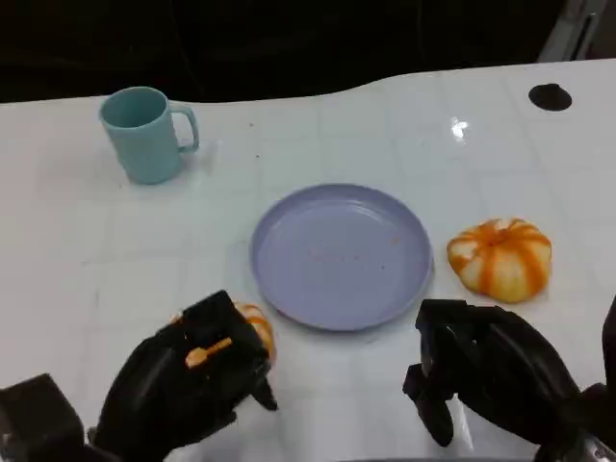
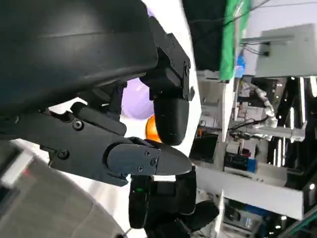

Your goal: Grasp the bread from the table and place it into the plate.

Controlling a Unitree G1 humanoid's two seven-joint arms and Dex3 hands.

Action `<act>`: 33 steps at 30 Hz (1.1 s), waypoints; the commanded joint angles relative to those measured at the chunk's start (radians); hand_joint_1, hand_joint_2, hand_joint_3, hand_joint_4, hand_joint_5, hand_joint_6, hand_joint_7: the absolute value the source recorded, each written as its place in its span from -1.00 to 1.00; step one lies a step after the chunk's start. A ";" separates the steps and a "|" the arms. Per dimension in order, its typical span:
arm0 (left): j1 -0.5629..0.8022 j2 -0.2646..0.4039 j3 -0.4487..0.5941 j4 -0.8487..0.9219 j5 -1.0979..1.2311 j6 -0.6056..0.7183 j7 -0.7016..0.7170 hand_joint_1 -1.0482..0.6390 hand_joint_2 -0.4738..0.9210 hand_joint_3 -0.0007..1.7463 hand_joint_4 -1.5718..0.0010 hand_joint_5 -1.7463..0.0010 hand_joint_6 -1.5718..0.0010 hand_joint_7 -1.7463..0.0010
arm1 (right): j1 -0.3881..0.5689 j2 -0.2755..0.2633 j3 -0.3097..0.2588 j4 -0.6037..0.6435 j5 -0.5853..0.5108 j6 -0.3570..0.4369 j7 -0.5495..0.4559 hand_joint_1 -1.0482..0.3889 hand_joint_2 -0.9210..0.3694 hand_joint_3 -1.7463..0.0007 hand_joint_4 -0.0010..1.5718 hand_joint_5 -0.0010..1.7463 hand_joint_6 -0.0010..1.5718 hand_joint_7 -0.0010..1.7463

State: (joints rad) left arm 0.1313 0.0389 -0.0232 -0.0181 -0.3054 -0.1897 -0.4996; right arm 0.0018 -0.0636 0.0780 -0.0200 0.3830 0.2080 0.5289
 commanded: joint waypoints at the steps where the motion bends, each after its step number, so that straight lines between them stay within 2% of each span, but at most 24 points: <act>1: -0.025 0.039 0.021 0.031 0.118 -0.144 0.044 -0.61 1.00 -0.72 0.47 -0.35 0.48 0.26 | -0.009 -0.002 -0.006 0.008 -0.003 -0.007 0.000 -0.85 -1.00 0.59 0.62 0.87 0.39 0.77; 2: -0.030 0.050 0.022 0.033 0.158 -0.171 0.061 -0.63 1.00 -0.72 0.48 -0.23 0.47 0.42 | -0.009 -0.003 -0.004 0.010 -0.006 -0.014 0.001 -0.85 -1.00 0.59 0.62 0.87 0.39 0.77; 6: -0.033 0.105 0.026 -0.001 0.250 -0.203 0.090 -0.59 1.00 -0.77 0.65 -0.02 0.55 0.69 | 0.000 0.001 -0.001 0.001 -0.002 -0.010 -0.003 -0.85 -1.00 0.61 0.62 0.86 0.40 0.76; 12: -0.036 0.264 0.036 -0.165 0.562 -0.130 0.143 -0.62 1.00 -0.78 0.90 0.09 0.66 0.81 | -0.002 0.000 -0.001 -0.006 -0.003 -0.004 -0.009 -0.84 -1.00 0.58 0.63 0.87 0.41 0.76; 15: -0.034 0.316 0.026 -0.262 0.737 -0.049 0.162 -0.65 1.00 -0.81 0.91 0.16 0.68 0.88 | -0.008 -0.005 -0.003 -0.004 -0.003 -0.005 -0.008 -0.86 -1.00 0.59 0.63 0.87 0.41 0.76; 20: -0.062 0.358 -0.037 -0.313 0.954 0.040 0.169 -0.68 1.00 -0.82 0.82 0.31 0.65 0.94 | -0.009 -0.014 -0.013 0.000 0.001 -0.010 0.001 -0.85 -1.00 0.58 0.63 0.87 0.41 0.76; 23: -0.091 0.369 -0.075 -0.300 1.045 0.065 0.182 -0.67 1.00 -0.90 0.75 0.36 0.62 0.96 | -0.008 -0.015 -0.017 0.004 0.006 -0.019 0.010 -0.81 -1.00 0.55 0.63 0.88 0.40 0.77; 28: -0.156 0.369 -0.140 -0.246 1.150 0.135 0.160 -0.65 1.00 -0.99 0.67 0.55 0.61 1.00 | -0.002 -0.016 -0.019 -0.002 0.010 -0.012 0.014 -0.81 -1.00 0.56 0.62 0.88 0.39 0.78; 33: -0.222 0.364 -0.207 -0.147 1.189 0.196 0.144 -0.67 1.00 -0.98 0.66 0.61 0.65 1.00 | 0.001 -0.016 -0.020 -0.007 0.011 -0.006 0.016 -0.80 -1.00 0.55 0.61 0.88 0.38 0.78</act>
State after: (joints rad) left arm -0.0675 0.3919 -0.2068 -0.2041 0.8658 -0.0217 -0.3391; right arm -0.0015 -0.0691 0.0690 -0.0198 0.3861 0.1985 0.5423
